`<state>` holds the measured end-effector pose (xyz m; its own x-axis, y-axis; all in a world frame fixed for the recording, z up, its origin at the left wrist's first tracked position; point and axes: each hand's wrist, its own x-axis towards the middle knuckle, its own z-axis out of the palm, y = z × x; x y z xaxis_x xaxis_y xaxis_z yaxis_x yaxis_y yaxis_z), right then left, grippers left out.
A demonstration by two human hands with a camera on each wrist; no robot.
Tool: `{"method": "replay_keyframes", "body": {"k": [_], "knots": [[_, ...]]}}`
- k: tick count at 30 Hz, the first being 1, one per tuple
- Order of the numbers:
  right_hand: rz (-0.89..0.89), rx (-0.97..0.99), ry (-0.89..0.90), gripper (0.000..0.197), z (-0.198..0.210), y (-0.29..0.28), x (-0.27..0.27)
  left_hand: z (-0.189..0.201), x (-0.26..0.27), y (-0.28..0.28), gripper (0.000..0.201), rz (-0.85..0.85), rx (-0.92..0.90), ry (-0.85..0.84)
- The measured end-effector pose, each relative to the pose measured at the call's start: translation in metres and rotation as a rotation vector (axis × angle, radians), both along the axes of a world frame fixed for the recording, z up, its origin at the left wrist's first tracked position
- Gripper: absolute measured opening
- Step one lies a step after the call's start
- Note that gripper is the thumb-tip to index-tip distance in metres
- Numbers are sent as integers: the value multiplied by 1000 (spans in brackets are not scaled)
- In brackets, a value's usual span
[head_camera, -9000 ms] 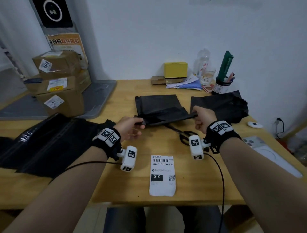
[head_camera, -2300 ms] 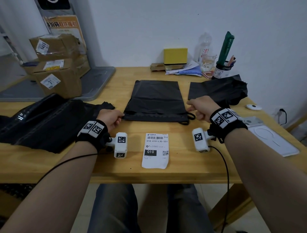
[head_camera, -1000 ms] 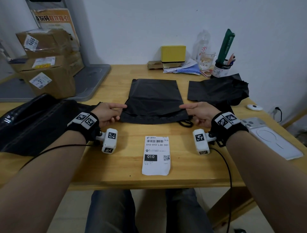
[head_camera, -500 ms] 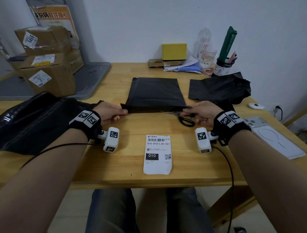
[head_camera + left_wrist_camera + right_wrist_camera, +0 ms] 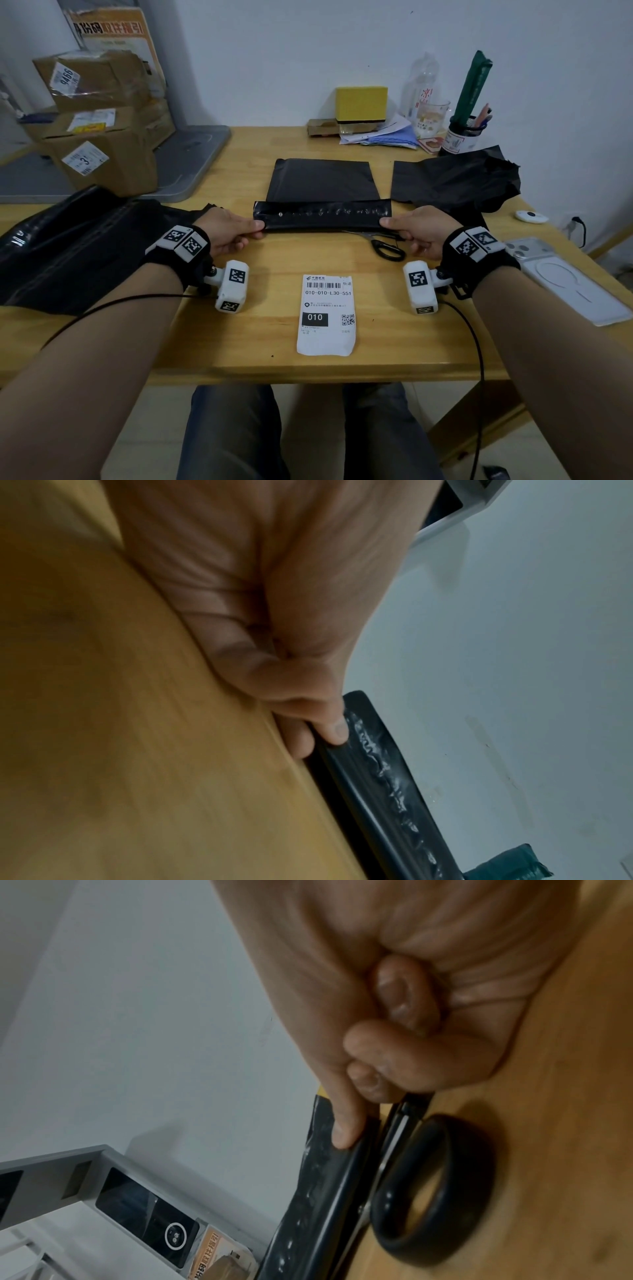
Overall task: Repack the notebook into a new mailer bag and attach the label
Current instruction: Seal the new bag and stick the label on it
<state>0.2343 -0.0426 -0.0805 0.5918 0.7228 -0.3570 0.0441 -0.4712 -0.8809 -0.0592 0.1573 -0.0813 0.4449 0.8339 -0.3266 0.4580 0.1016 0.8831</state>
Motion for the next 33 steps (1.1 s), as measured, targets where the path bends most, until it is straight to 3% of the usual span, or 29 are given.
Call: {"method": "replay_keyframes", "body": {"k": [5, 23, 33], "knots": [[-4, -23, -41, 28, -1, 0, 2, 4, 2, -4, 27, 19, 24, 63], [20, -103, -148, 31, -1, 4, 4, 12, 12, 3, 29, -5, 49, 410], [64, -131, -183, 44, 8, 1, 4, 19, 2, -8, 25, -19, 11, 367]]}}
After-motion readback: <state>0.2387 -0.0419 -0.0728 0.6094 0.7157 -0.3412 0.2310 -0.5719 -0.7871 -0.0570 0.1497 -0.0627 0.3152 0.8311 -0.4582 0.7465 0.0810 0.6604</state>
